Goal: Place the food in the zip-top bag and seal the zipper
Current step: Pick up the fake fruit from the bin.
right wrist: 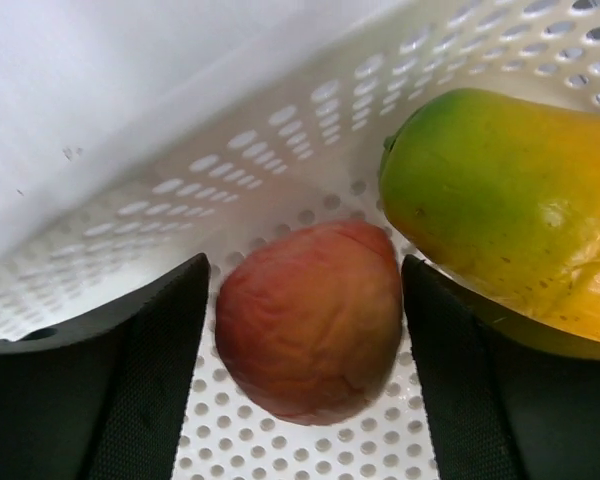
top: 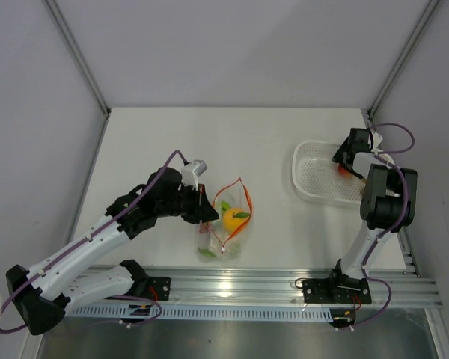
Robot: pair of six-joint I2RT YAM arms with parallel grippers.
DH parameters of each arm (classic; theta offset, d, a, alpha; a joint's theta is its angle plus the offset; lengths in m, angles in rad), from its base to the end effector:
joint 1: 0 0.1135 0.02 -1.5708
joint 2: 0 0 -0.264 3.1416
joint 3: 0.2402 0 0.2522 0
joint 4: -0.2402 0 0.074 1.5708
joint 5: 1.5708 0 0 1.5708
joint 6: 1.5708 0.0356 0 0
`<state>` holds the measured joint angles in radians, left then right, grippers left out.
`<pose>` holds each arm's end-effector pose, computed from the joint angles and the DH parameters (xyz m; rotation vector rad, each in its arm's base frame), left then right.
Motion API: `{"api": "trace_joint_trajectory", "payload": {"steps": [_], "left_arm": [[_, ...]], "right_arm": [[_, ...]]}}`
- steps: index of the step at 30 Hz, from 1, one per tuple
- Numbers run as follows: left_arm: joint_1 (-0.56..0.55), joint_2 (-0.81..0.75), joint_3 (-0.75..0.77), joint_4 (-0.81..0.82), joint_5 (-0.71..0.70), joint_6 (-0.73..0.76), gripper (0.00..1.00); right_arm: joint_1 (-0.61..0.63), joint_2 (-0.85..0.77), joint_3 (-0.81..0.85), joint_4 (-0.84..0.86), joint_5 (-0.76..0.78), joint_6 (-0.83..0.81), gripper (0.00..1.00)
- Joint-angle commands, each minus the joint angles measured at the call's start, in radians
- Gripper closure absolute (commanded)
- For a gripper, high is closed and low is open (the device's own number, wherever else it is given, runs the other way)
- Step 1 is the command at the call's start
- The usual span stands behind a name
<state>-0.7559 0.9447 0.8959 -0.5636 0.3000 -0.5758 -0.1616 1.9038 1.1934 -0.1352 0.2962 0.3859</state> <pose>0.1392 -0.1457 0.3133 0.3963 2.3304 -1.0365 0.3959 -0.0751 0.1679 0.7729 2.2543 -0.2517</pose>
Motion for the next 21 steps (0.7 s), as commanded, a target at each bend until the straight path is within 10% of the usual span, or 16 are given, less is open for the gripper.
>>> {"api": "trace_joint_trajectory", "payload": {"steps": [1,5,15,21], "left_arm": [[0.009,0.003,0.04,-0.004,0.008,0.002,0.99],[0.009,-0.001,0.041,-0.009,0.005,0.001,0.99],[0.009,-0.024,0.029,-0.016,-0.01,-0.007,0.99],[0.009,-0.026,0.017,-0.013,-0.013,-0.009,0.99]], "right_arm": [[-0.006,-0.005,0.014,0.083,-0.006,-0.016,0.23],[-0.004,-0.028,-0.006,0.095,-0.015,-0.01,0.83],[0.1,-0.322,-0.089,-0.03,-0.041,0.005,1.0],[0.203,-0.598,-0.14,-0.107,-0.346,-0.002,1.0]]}}
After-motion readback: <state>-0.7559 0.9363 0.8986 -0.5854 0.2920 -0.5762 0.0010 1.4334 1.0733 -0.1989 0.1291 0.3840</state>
